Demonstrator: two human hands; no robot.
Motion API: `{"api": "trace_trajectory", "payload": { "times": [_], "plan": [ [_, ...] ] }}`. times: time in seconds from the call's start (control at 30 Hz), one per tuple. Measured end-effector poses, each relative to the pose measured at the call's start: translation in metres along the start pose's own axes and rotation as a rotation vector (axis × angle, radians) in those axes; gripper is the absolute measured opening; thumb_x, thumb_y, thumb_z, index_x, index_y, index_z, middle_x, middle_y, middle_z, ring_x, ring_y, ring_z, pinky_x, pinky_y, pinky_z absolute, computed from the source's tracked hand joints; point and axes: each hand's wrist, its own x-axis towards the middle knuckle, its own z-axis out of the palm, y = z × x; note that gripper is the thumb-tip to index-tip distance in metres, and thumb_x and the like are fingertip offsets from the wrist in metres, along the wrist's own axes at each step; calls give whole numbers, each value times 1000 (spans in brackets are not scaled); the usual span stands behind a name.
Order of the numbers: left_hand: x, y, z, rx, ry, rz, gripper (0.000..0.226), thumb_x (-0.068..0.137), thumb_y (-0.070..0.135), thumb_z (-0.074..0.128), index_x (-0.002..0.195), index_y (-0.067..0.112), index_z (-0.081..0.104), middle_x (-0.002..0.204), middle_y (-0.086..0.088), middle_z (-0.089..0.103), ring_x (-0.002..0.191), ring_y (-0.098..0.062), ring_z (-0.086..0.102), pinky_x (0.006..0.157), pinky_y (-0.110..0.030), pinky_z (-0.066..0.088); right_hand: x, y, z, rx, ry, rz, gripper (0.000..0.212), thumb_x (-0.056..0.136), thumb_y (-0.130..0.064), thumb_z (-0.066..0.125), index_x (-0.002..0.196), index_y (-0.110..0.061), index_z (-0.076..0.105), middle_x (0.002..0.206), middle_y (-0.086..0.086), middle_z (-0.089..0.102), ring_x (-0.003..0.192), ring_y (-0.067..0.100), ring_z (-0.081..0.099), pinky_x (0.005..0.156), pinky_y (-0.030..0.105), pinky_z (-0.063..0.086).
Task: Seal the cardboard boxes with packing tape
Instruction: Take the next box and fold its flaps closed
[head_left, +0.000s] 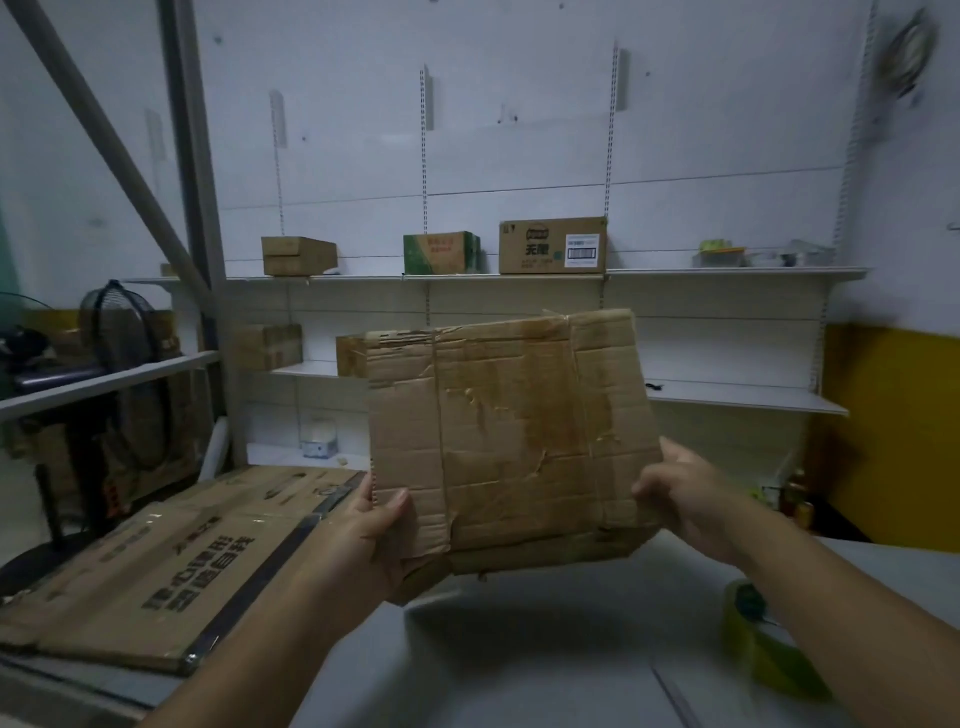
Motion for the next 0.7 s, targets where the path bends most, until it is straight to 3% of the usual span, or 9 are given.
{"api": "trace_trajectory", "payload": {
  "times": [0.1,0.17,0.23,0.3,0.37,0.47,0.5,0.57,0.7],
  "plan": [
    [-1,-9,-3,16,45,-41,44,73,7,64,115,16,57,104,-13,70,102,-38,62,92,-56,45,4,-18,12,-171,77,-127,44,82,16,43,116,-9,54,99,19,61,88,34,60,75,45,53],
    [0,-16,2,68,140,-39,37,74,2,63,110,11,59,97,-12,72,101,-38,62,98,-56,42,2,-37,21,-323,66,-294,45,82,18,43,105,-16,61,94,17,65,85,32,63,73,44,56],
    [1,-29,14,96,237,-96,17,85,1,54,96,12,60,88,-9,69,89,-30,62,92,-47,45,-4,-55,28,-519,46,-500,45,85,13,46,94,-28,62,86,6,67,77,20,63,66,34,55],
    [0,-44,23,103,245,-250,11,91,9,52,83,14,57,75,-7,62,74,-24,56,72,-37,47,-9,-63,28,-760,6,-629,39,88,4,49,94,-32,62,83,0,64,70,9,59,59,26,48],
    [-14,-47,31,135,127,-422,14,90,15,53,82,6,60,67,-12,61,69,-26,55,65,-35,46,-11,-60,23,-976,-46,-643,40,87,1,51,90,-36,63,82,-8,63,70,3,57,62,22,44],
    [-42,-26,42,302,-292,-559,30,85,21,61,110,5,64,98,-16,64,97,-30,60,87,-41,48,-5,-43,7,-1135,-79,-529,46,83,5,52,78,-40,60,84,-13,62,82,3,56,70,21,46],
    [-50,-16,43,337,-420,-505,32,83,22,63,111,7,65,102,-15,65,100,-29,60,89,-39,48,-2,-39,1,-1123,-74,-488,46,82,7,52,76,-37,62,86,-10,62,85,4,56,71,20,46],
    [-64,6,47,414,-456,-245,23,81,20,63,100,12,72,97,-12,69,96,-26,64,85,-33,52,4,-37,-9,-1099,-42,-462,41,79,10,53,77,-27,71,93,-7,61,94,8,56,76,18,44],
    [-63,38,35,773,-125,602,10,75,32,68,82,25,72,95,2,70,93,-11,65,72,-21,54,13,-43,-10,-1096,-12,-582,48,70,15,54,76,-28,75,94,-7,65,103,8,53,86,29,47]
  ]
}}
